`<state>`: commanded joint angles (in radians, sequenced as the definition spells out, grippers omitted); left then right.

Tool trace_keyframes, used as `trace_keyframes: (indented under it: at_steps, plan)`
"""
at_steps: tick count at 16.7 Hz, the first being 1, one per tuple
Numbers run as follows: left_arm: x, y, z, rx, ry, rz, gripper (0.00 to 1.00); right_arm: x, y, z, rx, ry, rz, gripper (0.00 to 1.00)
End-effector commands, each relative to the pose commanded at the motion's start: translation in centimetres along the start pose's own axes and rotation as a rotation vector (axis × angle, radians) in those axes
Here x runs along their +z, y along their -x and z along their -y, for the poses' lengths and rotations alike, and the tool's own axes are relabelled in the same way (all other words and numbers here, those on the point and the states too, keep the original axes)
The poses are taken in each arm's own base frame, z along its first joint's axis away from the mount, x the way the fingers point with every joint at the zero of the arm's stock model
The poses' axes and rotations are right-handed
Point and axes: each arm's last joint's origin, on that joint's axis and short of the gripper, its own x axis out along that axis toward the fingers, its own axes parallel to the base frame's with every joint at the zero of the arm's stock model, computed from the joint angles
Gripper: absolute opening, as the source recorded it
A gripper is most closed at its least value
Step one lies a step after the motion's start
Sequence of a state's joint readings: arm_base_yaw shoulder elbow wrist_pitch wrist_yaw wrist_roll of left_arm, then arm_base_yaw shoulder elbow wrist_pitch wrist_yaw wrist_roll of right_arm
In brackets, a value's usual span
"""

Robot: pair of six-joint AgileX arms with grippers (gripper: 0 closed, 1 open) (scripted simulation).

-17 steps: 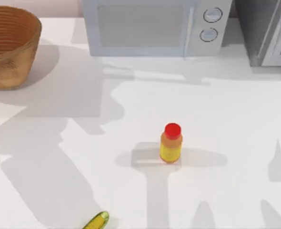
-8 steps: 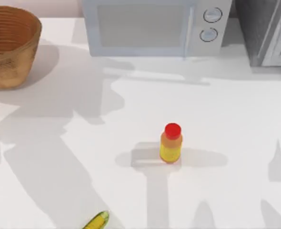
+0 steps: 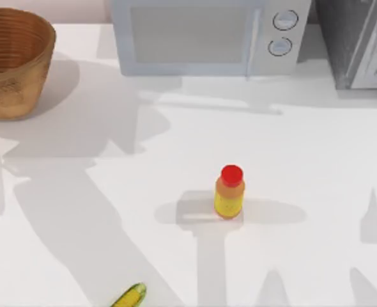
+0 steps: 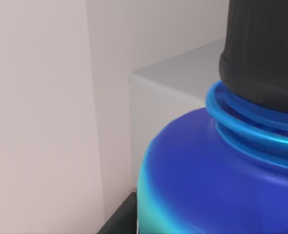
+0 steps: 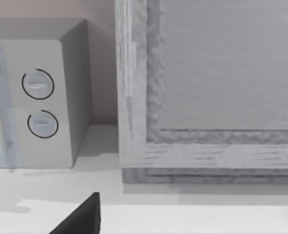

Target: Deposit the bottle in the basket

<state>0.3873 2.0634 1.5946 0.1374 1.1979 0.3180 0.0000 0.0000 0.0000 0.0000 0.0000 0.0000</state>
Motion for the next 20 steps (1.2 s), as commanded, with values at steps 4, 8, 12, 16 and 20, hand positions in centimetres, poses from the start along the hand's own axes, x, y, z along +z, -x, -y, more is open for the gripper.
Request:
trace_keyframes:
  at_steps: [4, 8, 12, 16, 20]
  plan:
    - [0.00, 0.00, 0.00, 0.000, 0.000, 0.000, 0.23, 0.00, 0.00, 0.00, 0.000, 0.000, 0.000, 1.00]
    - [0.00, 0.00, 0.00, 0.000, 0.000, 0.000, 0.53, 0.00, 0.00, 0.00, 0.000, 0.000, 0.000, 1.00]
    - [0.00, 0.00, 0.00, 0.000, 0.000, 0.000, 0.83, 0.00, 0.00, 0.00, 0.000, 0.000, 0.000, 1.00]
    - [0.00, 0.00, 0.00, 0.000, 0.000, 0.000, 1.00, 0.00, 0.00, 0.00, 0.000, 0.000, 0.000, 1.00]
    - [0.00, 0.00, 0.00, 0.000, 0.000, 0.000, 1.00, 0.00, 0.00, 0.00, 0.000, 0.000, 0.000, 1.00]
